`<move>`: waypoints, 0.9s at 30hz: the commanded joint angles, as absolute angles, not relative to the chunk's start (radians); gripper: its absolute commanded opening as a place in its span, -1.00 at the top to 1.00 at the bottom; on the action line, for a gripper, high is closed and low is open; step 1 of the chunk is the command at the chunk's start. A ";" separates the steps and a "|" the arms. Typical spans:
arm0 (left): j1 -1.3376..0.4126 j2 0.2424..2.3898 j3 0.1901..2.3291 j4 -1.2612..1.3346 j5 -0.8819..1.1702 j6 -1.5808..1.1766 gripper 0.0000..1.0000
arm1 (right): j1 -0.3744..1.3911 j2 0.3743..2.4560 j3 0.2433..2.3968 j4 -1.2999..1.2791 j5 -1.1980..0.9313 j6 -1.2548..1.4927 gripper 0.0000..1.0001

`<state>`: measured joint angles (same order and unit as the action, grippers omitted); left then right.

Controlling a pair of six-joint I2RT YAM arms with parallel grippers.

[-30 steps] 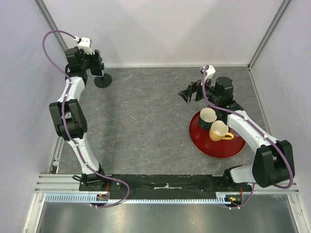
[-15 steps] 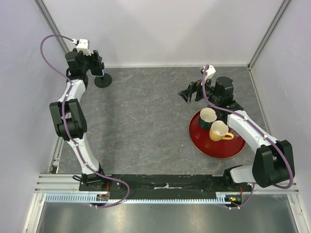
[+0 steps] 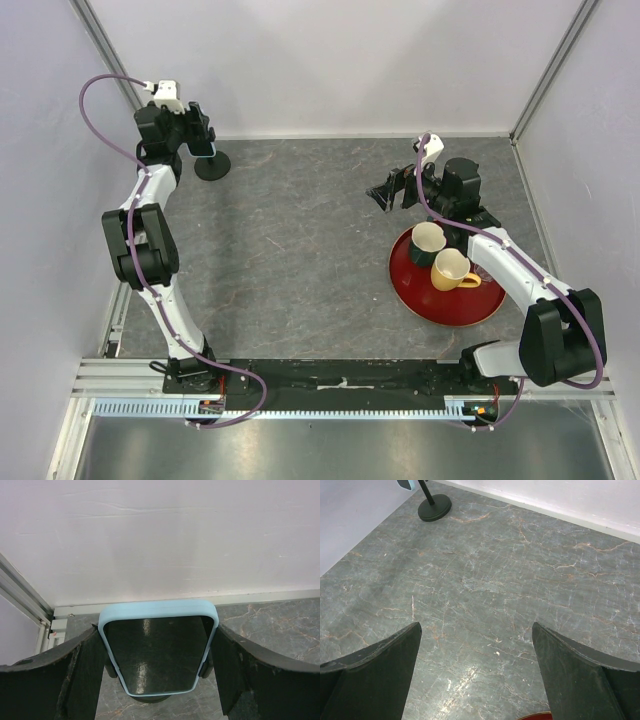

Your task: Place the phone on the phone stand

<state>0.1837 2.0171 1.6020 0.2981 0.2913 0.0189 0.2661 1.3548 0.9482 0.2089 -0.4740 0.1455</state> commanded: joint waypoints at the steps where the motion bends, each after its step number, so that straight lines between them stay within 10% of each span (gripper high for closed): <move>1: 0.166 1.999 1.586 0.233 0.269 -0.046 0.95 | 0.262 1.348 0.960 0.242 -0.491 0.141 -0.96; 4: 0.166 1.987 1.601 0.209 0.227 -0.058 0.35 | 0.262 1.353 0.962 0.244 -0.495 0.144 -0.96; 5: 0.167 1.982 1.600 0.209 0.218 -0.061 -0.58 | 0.262 1.353 0.962 0.245 -0.495 0.146 -0.96; 6: 0.167 1.977 1.598 0.209 0.213 -0.066 -0.77 | 0.262 1.354 0.963 0.245 -0.497 0.146 -0.96; 27: 0.167 1.770 1.441 0.232 0.123 -0.234 -0.92 | 0.258 1.350 0.959 0.244 -0.505 0.140 -0.96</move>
<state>0.1707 1.8793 1.4895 0.2119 0.1917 -0.1436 0.2661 1.3552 0.9482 0.2092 -0.4789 0.1455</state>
